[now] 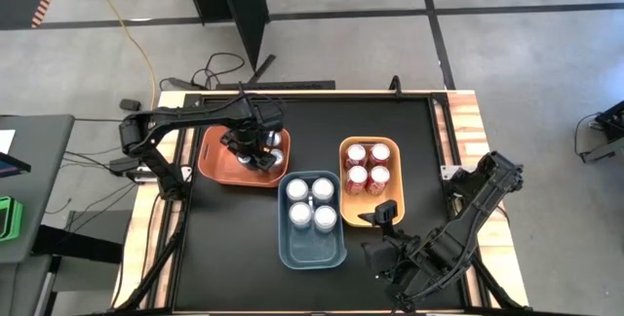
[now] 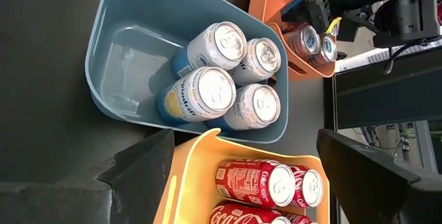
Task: Sort soda cans
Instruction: Put the blue soda can into the orange bin
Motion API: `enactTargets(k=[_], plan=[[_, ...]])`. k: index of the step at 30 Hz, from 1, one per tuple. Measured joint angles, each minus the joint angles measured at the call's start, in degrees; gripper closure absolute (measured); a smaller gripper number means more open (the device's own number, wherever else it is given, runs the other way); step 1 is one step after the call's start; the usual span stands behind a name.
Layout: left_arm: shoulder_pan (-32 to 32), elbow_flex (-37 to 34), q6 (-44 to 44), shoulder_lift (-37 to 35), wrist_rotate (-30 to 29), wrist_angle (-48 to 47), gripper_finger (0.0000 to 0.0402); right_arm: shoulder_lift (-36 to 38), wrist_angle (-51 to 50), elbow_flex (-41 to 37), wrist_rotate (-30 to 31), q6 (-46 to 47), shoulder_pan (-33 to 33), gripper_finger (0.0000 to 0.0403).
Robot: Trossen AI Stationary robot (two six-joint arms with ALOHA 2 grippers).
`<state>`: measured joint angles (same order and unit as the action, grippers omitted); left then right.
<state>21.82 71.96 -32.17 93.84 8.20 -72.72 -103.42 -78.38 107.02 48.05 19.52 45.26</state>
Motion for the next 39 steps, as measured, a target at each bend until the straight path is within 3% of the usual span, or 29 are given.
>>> enactTargets(k=[11,20,27,39], plan=[[0.0,0.0,-0.19,0.0,0.83,0.13,0.0144,0.0,-0.01,0.0,0.02,-0.01,-0.01,0.0031],[-0.12,0.0,0.01,0.0,1.15,0.11,0.0102,0.0,-0.01,0.0,0.0,-0.05,0.01,0.0031],[-0.16,0.01,0.09,0.0,1.14,0.14,0.0096,0.0,-0.01,0.0,0.0,-0.05,-0.01,0.0031],[-2.92,5.65,2.17,-0.22,0.41,-3.44,0.0096,0.0,-0.01,0.0,0.0,-0.08,-0.01,0.0031]])
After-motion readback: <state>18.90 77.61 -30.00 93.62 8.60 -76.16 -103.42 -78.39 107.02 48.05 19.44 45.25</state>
